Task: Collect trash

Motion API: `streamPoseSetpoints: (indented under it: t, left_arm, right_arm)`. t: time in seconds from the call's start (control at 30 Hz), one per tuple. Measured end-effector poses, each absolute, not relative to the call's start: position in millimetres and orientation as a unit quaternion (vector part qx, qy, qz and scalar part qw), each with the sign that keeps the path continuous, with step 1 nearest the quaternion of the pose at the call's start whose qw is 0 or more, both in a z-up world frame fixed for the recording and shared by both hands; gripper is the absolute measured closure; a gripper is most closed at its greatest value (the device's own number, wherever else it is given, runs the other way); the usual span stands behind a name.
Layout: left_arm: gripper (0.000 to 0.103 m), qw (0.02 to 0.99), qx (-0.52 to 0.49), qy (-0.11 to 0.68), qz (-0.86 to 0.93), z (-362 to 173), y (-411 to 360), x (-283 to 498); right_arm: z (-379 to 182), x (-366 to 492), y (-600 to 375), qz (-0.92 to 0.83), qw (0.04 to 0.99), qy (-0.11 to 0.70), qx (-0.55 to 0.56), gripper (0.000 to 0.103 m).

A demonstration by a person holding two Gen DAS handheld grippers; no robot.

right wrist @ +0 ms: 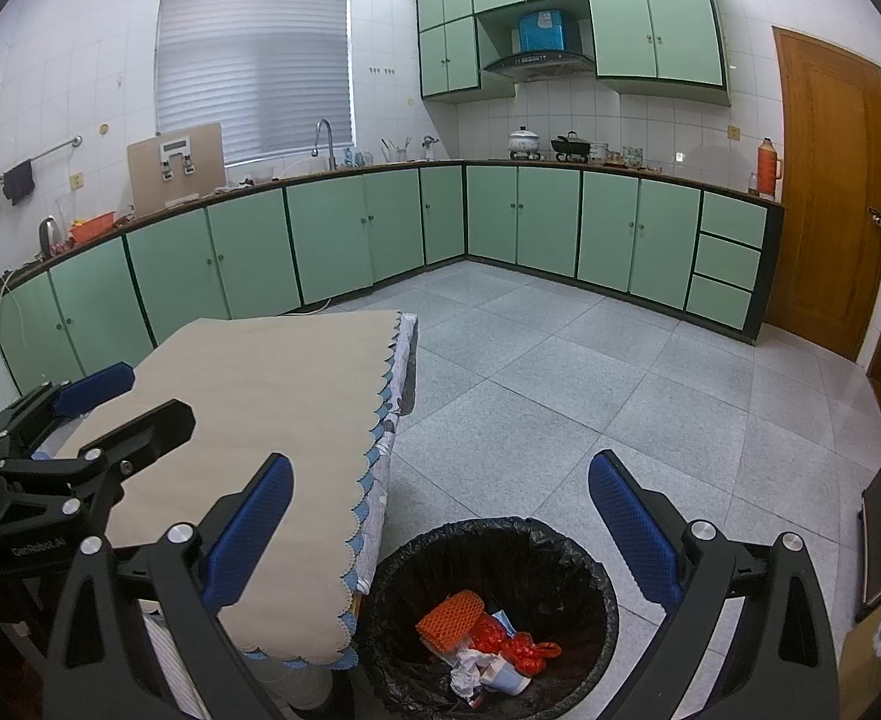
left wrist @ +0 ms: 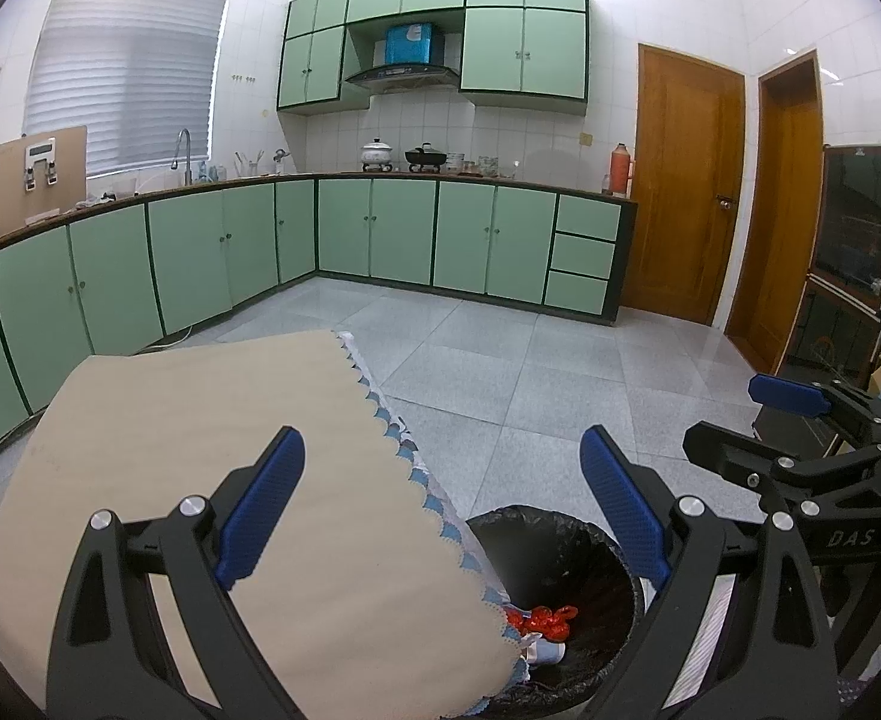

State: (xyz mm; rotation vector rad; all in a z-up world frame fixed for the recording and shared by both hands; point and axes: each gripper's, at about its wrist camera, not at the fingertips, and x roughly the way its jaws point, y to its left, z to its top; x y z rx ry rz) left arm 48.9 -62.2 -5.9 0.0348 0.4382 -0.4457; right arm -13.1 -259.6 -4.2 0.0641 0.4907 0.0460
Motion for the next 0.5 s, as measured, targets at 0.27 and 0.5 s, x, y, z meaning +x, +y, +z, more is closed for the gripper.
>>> streamPoseSetpoints:
  t: [0.27, 0.5]
  left_arm:
    - [0.013, 0.951, 0.016, 0.219, -0.218, -5.2, -63.4, 50.0]
    - [0.013, 0.951, 0.015, 0.221, -0.217, -5.0, -66.6, 49.5]
  right_arm:
    - [-6.7, -13.0, -264.8, 0.023, 0.969, 0.245, 0.033, 0.006]
    - [-7.7, -12.5, -267.6, 0.023, 0.968, 0.246, 0.034, 0.006]
